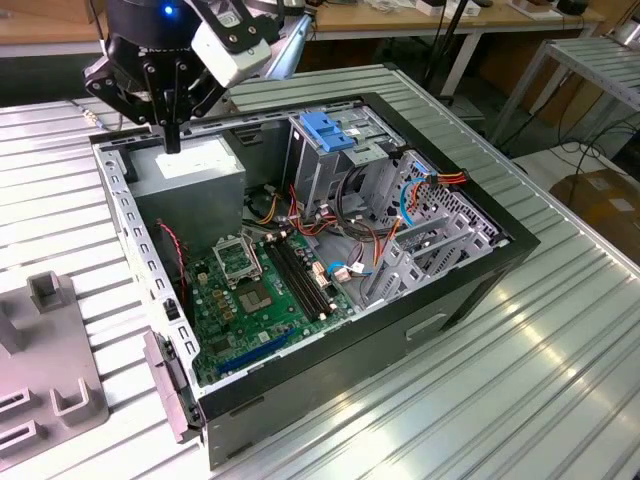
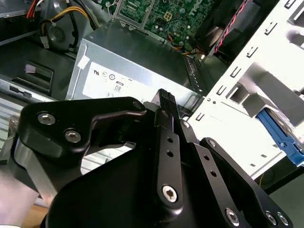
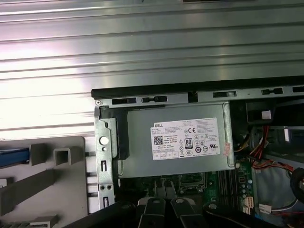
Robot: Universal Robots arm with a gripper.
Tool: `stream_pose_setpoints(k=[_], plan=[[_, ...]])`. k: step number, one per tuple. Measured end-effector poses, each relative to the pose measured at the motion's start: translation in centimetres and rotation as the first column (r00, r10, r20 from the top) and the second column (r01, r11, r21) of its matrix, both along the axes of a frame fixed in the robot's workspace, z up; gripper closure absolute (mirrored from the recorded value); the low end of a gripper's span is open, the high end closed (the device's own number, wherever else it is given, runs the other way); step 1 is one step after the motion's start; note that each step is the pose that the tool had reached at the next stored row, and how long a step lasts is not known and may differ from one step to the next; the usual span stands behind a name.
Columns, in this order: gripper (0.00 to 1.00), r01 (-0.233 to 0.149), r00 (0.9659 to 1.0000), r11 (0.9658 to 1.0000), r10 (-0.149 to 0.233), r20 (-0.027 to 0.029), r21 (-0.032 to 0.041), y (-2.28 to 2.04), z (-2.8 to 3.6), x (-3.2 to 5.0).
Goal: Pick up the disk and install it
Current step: 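Reach for the disk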
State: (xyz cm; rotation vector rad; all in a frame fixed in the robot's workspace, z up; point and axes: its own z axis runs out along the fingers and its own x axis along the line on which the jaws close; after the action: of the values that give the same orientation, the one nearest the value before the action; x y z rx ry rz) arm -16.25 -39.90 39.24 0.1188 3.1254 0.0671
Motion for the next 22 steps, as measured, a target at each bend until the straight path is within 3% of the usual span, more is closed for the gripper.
stream_pose_setpoints(k=[5,14,18,22], plan=[[0.90,0.000,0.9999,1.0000,0.000,-0.0104,0.0000,0.00,-0.03,-1.03],[0.90,0.000,0.9998,1.0000,0.000,-0.0209,0.0000,0.00,-0.06,-2.11],[0.90,0.000,0.9995,1.0000,0.000,-0.0301,0.0000,0.00,-0.09,-2.87],[0.90,0.000,0.9994,1.0000,0.000,-0.0357,0.0000,0.00,-0.12,-3.42]])
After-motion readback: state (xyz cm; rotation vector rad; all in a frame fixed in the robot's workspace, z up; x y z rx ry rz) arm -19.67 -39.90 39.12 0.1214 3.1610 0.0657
